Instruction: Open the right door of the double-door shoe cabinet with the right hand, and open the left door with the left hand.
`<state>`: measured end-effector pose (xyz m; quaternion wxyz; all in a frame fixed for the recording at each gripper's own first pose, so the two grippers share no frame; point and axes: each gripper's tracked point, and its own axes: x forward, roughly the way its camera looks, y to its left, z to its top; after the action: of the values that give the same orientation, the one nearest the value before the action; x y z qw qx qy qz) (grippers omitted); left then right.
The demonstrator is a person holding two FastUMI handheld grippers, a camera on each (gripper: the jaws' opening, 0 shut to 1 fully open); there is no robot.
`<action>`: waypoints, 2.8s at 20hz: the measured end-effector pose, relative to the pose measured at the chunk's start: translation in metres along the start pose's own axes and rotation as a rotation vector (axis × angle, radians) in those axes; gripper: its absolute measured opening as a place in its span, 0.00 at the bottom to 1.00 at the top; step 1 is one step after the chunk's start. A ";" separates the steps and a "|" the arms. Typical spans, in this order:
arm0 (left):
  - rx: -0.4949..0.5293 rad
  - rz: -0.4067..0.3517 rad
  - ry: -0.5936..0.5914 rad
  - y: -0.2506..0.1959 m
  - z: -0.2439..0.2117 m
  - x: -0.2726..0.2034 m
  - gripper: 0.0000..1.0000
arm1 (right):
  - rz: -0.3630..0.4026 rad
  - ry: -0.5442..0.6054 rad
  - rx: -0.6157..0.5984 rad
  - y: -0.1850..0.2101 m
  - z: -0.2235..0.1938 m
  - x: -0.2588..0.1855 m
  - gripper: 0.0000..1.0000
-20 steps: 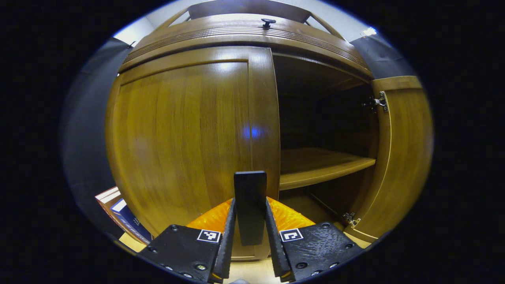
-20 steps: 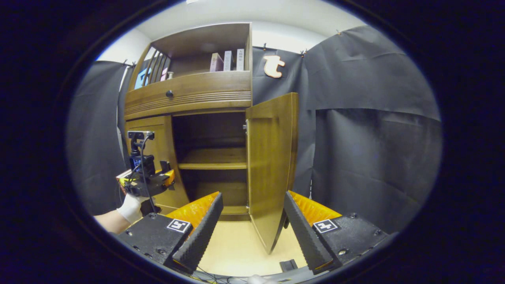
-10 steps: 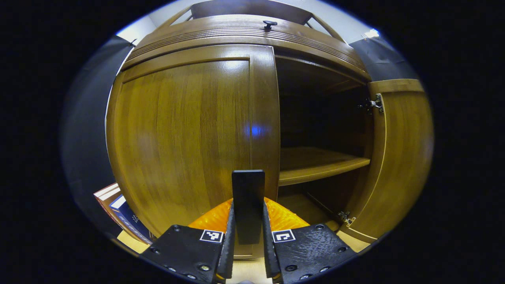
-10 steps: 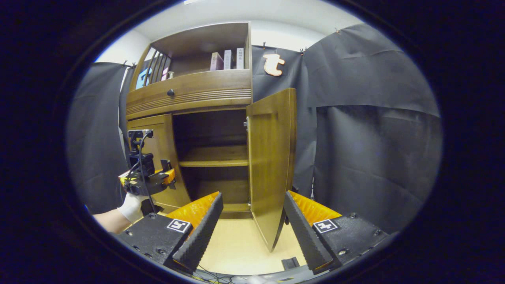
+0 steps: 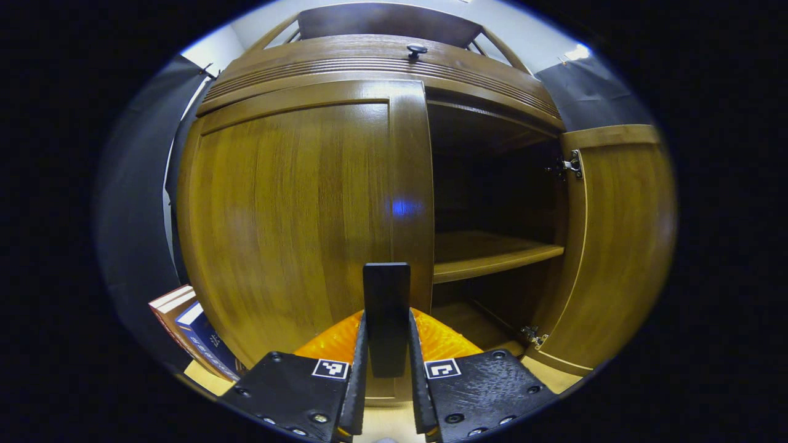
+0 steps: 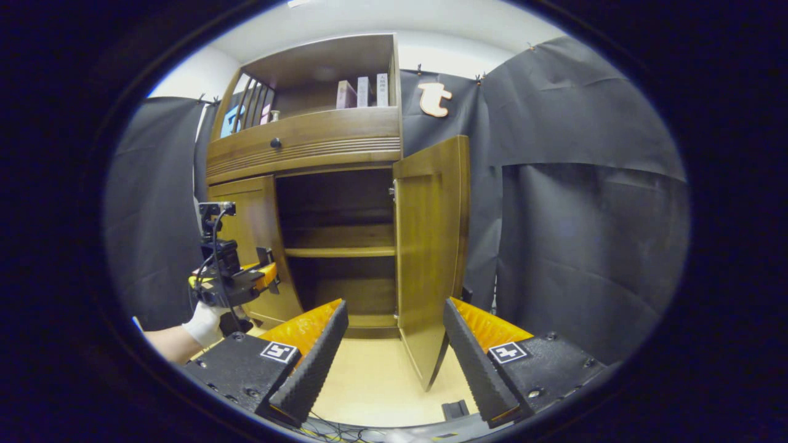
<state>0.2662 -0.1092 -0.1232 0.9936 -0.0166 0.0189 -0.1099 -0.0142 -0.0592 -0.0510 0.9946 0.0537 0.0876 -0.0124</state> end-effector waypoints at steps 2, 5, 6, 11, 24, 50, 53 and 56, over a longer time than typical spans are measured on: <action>0.012 -0.002 0.009 0.001 0.000 0.008 0.30 | 0.004 0.002 -0.004 -0.001 0.000 0.002 1.00; 0.005 -0.003 0.009 0.001 0.001 0.015 0.30 | 0.004 0.005 -0.003 -0.001 -0.001 0.004 1.00; 0.011 -0.004 0.003 0.001 0.001 0.016 0.30 | 0.006 0.006 -0.003 -0.002 0.000 0.005 0.98; 0.034 0.023 0.005 0.004 0.001 0.020 0.33 | 0.018 0.019 -0.011 0.002 -0.003 0.012 0.98; 0.009 0.044 0.018 0.004 0.004 0.019 0.24 | 0.050 0.039 -0.022 0.002 -0.009 0.013 0.98; 0.007 0.131 0.008 0.071 -0.011 -0.161 0.23 | 0.175 0.032 -0.022 0.055 -0.020 -0.010 0.98; 0.002 0.153 0.008 0.090 -0.010 -0.179 0.23 | 0.200 0.033 -0.028 0.069 -0.021 -0.010 0.98; 0.002 0.169 0.006 0.110 -0.011 -0.195 0.23 | 0.225 0.038 -0.034 0.082 -0.025 -0.012 0.99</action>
<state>0.0991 0.0405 -0.1316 0.9993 -0.0136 0.0230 -0.0257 -0.0276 0.0257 -0.0645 0.9887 0.0467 0.1001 0.1018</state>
